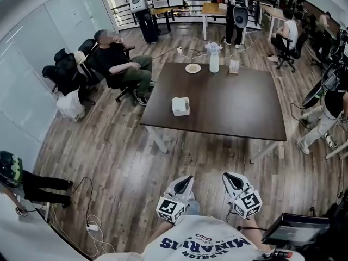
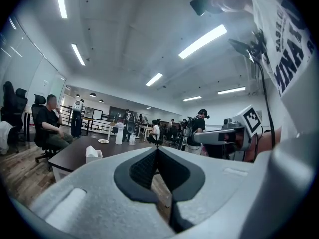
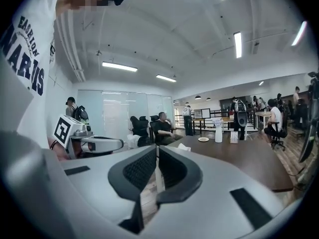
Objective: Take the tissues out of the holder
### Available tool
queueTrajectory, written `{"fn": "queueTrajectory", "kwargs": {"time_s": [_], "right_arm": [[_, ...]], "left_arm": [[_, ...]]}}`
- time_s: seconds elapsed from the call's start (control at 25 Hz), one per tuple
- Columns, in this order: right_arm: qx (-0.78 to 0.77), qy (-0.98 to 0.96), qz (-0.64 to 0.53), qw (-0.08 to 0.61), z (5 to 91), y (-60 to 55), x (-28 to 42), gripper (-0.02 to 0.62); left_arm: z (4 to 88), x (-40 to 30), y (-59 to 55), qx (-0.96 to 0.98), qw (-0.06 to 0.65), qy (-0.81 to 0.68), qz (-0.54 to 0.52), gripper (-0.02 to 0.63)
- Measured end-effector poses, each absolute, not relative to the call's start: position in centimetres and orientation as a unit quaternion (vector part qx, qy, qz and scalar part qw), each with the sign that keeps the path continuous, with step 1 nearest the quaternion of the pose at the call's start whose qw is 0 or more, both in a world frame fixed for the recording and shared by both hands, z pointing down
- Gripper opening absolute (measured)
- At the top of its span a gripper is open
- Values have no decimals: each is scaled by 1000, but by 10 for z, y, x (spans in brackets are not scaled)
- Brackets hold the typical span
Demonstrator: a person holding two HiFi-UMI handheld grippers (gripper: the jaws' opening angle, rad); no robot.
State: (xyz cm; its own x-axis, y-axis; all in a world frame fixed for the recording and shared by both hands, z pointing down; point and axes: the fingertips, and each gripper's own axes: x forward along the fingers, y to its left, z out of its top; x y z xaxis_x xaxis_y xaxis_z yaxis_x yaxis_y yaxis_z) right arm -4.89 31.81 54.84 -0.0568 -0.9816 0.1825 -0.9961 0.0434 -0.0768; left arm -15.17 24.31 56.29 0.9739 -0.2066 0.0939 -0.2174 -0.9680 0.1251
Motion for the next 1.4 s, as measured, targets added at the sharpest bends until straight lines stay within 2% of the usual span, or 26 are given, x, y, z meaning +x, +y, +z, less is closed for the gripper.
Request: {"fn": "queueTrajectory", "kwargs": {"time_s": [0.28,0.84,1.24,1.4], "right_arm": [[703,-702,115,31,546,239,-18,9],[694,-711,113,16,539,133,-12,9],[653,-748,117,17,554,47,31,9],[634,-768,77,45,549,6,62,9]], "left_arm": [[570,-140,156,991,63,-104,56,5],[577,-135,46,987,73,-122,70,5],[581,-92,-13,983,68,-153,79,5],[576,-53,-49,981,61,-166,79,5]]}}
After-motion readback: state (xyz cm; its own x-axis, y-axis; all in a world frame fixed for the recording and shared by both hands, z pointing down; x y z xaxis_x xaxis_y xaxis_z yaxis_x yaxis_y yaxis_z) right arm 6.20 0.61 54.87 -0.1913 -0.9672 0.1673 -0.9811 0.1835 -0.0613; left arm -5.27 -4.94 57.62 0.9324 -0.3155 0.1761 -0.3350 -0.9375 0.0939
